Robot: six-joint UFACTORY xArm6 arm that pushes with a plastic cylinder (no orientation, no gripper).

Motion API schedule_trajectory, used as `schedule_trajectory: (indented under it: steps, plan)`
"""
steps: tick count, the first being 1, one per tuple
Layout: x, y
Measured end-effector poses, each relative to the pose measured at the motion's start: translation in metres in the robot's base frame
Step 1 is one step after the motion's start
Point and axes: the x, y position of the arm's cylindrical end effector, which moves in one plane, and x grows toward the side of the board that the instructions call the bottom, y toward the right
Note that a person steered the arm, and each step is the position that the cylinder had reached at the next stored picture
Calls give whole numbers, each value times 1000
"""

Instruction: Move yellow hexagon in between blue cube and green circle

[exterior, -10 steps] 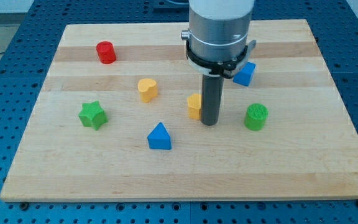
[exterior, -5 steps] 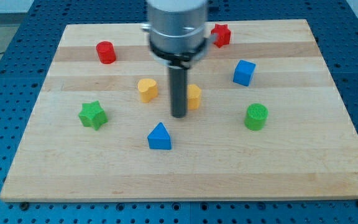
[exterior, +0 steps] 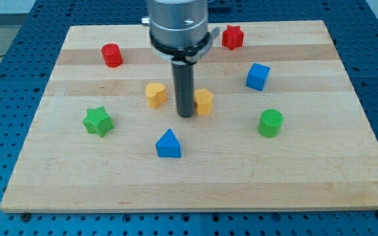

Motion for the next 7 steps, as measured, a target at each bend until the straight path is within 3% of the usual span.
schedule_trajectory:
  steps: [2, 3, 4, 7]
  plan:
    - [-29, 9]
    - [-23, 43]
    - [-51, 21]
    - [-24, 65]
